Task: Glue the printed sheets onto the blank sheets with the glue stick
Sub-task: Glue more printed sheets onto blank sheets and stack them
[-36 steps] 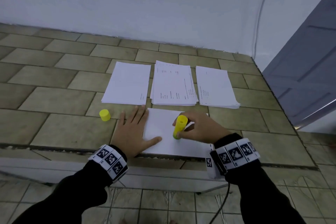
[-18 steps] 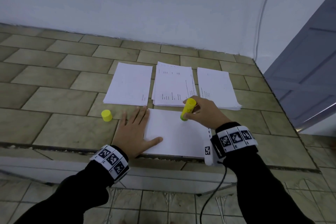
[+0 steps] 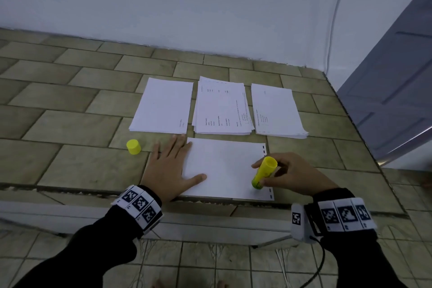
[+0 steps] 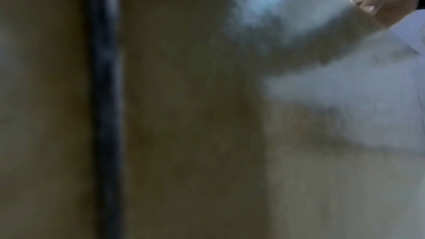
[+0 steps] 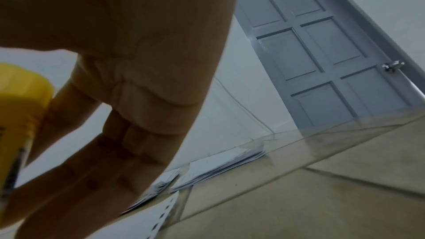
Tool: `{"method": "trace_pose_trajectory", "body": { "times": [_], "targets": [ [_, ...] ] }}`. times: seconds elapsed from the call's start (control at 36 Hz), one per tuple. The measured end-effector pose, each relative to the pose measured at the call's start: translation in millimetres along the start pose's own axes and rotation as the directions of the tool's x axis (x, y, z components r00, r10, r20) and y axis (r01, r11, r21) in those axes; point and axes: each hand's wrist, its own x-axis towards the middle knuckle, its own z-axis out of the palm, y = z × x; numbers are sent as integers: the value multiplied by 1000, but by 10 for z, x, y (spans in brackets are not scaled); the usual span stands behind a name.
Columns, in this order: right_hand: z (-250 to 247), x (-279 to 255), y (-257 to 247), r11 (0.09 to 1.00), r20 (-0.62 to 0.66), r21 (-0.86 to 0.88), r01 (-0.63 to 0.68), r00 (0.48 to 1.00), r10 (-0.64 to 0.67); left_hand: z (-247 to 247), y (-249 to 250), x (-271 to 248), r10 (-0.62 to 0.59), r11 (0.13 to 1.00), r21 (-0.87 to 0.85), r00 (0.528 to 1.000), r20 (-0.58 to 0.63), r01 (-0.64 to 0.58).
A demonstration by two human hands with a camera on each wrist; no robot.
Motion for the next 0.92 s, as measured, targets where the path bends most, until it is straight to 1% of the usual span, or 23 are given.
{"method": "trace_pose_trajectory", "body": {
  "times": [0.08,0.25,0.42,0.58,0.64,0.72,0.83,0.86,0.92],
  "targets": [
    [-41,69,5,999,-39,-53,11,999,-13,5,2,-9,2,1000,7,1000,3,-2],
    [-175,342,14,988,-131,-149,-31,991,11,-9,7,-19,4,1000,-4,1000,-4,-4],
    [-211,605,41,984,-266,-154,-85,963,42,-16,3,-21,4,1000,-19,1000,-2,-4],
    [-216,589,-1,961,-317,-237,-145,946,64,-8,-7,-18,-4,1000,-14,1000,6,4],
    [-255,518,-5,920,-329,-335,-203,940,88,-8,-5,-26,-5,1000,-21,1000,2,5],
    [-308,407,-24,827,-345,-488,-280,932,112,-5,-3,-29,-6,1000,-18,1000,1,6],
    [-255,357,-37,635,-269,-701,-325,945,186,2,-11,-28,-13,1000,-23,1000,-13,12],
    [-229,354,-32,614,-260,-717,-330,944,204,4,-12,-27,-11,1000,-19,1000,-16,11],
    [-207,332,-14,628,-270,-695,-350,937,223,2,-7,-27,-3,1000,-21,1000,-26,3]
  ]
}}
